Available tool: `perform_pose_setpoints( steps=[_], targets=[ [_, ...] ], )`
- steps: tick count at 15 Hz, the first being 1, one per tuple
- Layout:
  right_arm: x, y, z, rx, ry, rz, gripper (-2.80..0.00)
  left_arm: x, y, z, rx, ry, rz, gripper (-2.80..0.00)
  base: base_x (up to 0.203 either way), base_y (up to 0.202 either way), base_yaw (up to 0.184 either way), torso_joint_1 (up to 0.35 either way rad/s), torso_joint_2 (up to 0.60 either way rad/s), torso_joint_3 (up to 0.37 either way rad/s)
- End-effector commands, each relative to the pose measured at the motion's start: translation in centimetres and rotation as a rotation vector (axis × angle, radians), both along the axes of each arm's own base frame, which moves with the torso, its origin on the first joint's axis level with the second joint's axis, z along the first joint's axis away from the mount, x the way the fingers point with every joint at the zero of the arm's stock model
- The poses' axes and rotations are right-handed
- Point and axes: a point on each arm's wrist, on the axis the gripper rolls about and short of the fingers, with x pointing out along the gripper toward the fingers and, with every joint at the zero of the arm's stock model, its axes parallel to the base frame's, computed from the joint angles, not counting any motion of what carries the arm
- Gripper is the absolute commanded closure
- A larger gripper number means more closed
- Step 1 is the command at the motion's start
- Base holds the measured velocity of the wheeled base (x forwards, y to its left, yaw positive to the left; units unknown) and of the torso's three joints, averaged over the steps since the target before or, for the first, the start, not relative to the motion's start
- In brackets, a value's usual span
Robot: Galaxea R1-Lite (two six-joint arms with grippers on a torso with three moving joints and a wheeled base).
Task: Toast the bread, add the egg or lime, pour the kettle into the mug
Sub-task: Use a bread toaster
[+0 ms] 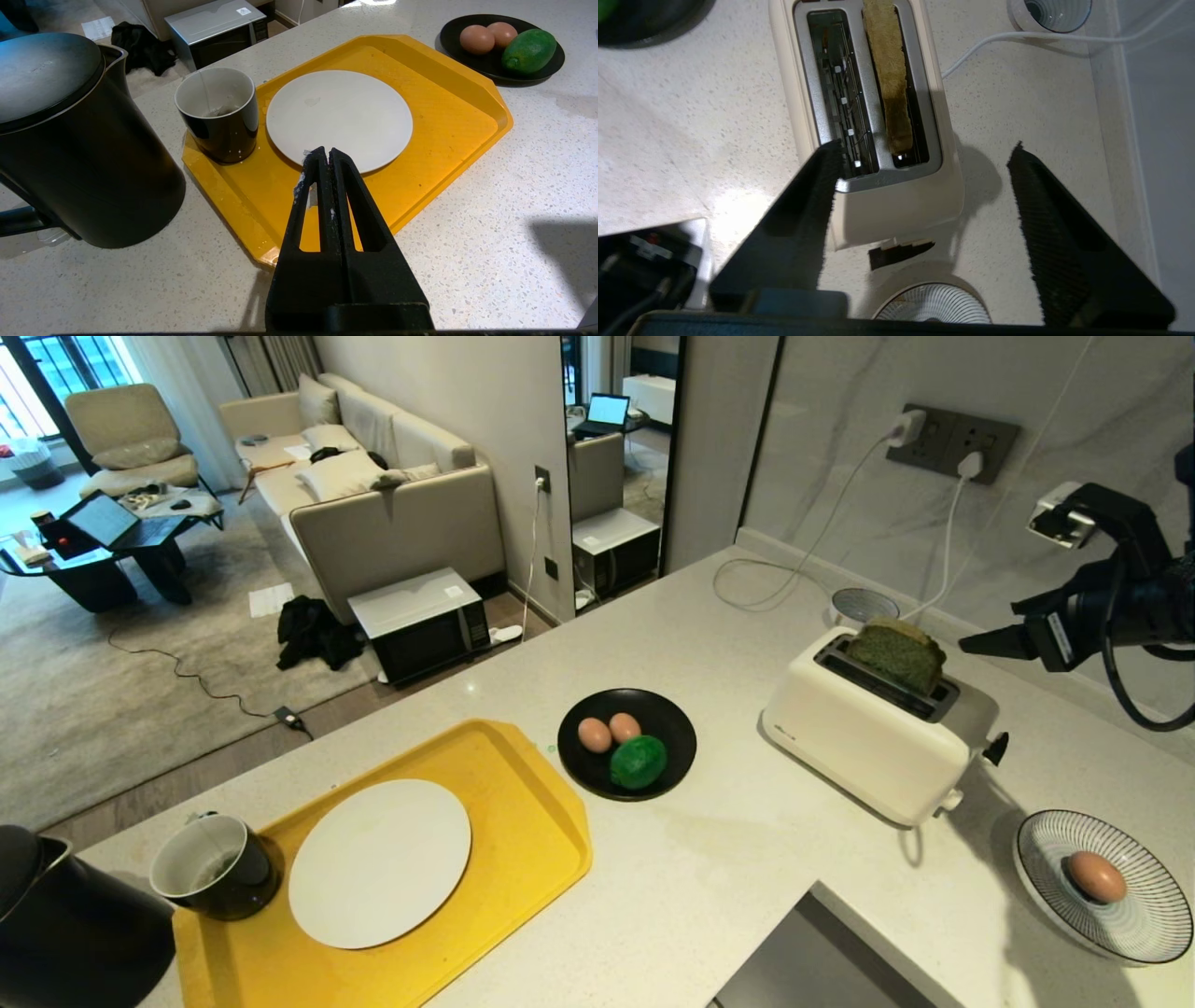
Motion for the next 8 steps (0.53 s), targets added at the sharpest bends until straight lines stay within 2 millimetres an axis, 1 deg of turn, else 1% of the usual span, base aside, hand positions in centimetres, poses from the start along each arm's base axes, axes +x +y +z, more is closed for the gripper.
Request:
perform_pose_setpoints(
  steps=[1, 3, 6, 8],
  targets=[
    [-3.2, 0.3, 2.0, 0.065, -0.053, -0.042, 0.00, 0.0, 0.0, 0.0, 0.000, -0.001, 0.000, 0.00, 0.000, 0.000, 0.000, 0.000, 0.00, 0.000],
    [-5.7, 0.6, 2.9, 0.132, -0.074, -0.075, 0.00, 0.0, 0.0, 0.0, 0.000, 0.000, 0.001, 0.00, 0.000, 0.000, 0.000, 0.000, 0.00, 0.000],
    [-10.9, 1.4, 4.4, 0.242, -0.136, -0.108, 0.00, 0.0, 0.0, 0.0, 0.000, -0.001, 0.001, 0.00, 0.000, 0.000, 0.000, 0.000, 0.00, 0.000],
    [-13.7, 1.8, 4.6, 0.310, -0.159, -0.132, 0.00, 0.0, 0.0, 0.0, 0.000, -0.001, 0.000, 0.00, 0.000, 0.000, 0.000, 0.000, 0.00, 0.000]
  ],
)
